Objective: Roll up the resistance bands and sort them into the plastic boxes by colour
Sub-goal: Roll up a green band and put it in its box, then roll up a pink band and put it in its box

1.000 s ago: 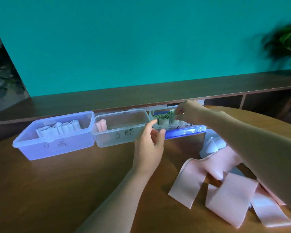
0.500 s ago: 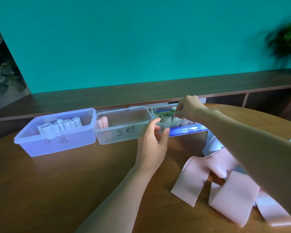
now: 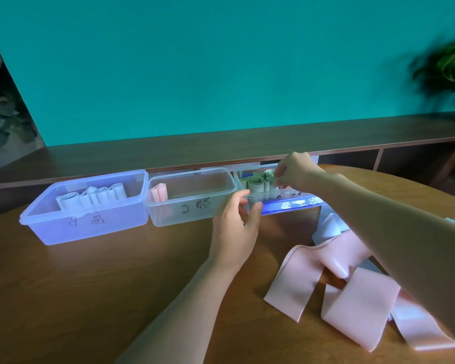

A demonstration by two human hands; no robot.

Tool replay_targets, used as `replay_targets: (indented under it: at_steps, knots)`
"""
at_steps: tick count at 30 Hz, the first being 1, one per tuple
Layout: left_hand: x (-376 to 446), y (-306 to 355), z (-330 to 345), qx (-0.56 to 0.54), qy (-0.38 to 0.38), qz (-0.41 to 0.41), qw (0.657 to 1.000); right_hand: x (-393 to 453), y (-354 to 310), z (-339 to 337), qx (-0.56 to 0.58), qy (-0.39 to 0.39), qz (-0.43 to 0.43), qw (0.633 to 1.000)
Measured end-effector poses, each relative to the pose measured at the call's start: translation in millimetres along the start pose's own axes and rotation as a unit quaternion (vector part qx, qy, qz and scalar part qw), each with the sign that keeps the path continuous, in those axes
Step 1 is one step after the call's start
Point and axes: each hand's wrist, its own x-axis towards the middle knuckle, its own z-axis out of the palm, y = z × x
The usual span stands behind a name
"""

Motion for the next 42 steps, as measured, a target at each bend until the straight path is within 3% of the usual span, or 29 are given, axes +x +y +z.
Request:
replay_targets:
  at_steps: [13,21,26,30,35,42]
  knots:
    - [-14,7,-10,-0.002,-0.008,0.036,0.999,-47,-1,-33,0.001,0.062,-0.037,0.997]
    - [-60,29,-40,-0.039,-0.138,-0.019,0.990,-151,-7,-37,0.031,0.110,-0.083,0.990]
    - [-92,41,-58,-0.049,-0.197,0.019,0.979,-232,-14,-17,0.027,0.097,-0.097,0.990]
    - [-110,49,-72,0.005,-0.257,0.008,0.966,-284,-21,8,0.060,0.097,-0.110,0.987]
    - [-118,48,-75,0.063,-0.238,0.069,0.967,-306,-11,35,0.047,0.072,-0.098,0.992]
    - [-126,48,-77,0.106,-0.206,0.069,0.970,-309,-13,38,0.055,0.065,-0.078,0.993]
